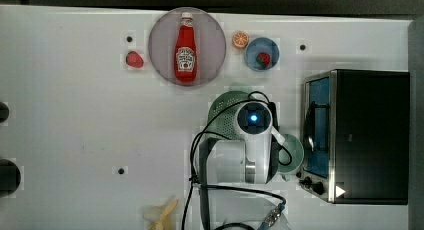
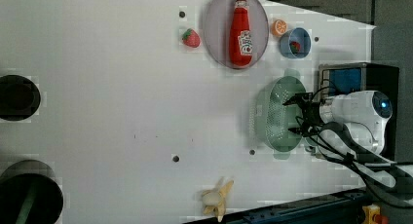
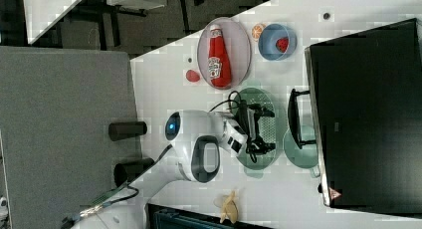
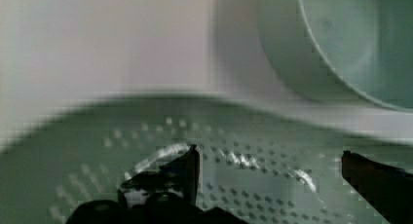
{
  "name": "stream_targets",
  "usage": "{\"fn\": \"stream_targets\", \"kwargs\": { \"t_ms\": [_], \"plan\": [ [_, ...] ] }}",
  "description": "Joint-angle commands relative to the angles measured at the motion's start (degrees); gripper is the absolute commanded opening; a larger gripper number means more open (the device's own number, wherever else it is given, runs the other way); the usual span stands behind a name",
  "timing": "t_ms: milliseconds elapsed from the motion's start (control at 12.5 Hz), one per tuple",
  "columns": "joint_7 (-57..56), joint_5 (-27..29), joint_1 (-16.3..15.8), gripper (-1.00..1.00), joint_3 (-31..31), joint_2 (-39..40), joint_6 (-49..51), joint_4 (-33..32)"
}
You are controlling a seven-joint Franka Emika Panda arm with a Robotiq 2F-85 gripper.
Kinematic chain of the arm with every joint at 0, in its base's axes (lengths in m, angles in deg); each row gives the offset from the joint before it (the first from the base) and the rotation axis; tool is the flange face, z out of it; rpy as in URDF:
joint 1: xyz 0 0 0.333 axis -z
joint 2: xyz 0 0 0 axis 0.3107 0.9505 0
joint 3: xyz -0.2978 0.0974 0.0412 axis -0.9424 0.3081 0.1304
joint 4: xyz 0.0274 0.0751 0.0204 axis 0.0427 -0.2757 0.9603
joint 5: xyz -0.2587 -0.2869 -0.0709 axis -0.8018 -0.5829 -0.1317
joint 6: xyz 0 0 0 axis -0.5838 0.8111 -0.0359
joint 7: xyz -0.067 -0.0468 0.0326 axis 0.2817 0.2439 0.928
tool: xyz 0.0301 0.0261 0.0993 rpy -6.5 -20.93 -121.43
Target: Drag strainer left to right.
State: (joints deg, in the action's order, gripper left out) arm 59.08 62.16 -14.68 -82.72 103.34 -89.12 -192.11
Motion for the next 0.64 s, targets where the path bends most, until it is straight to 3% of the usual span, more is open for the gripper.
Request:
{"fn": "stream_targets", "kwargs": {
  "t_ms": [80, 240, 640],
  "plan": [
    [-20.76, -0.25, -0.46, 1.00, 3.20, -9.53, 0.09, 0.20],
    [-27.42, 0.23, -0.47, 1.00, 3.75, -15.60, 4.01, 0.91],
    [-27.66, 3.58, -0.84, 1.00, 7.20, -31.64, 26.43, 5.72]
  ]
}}
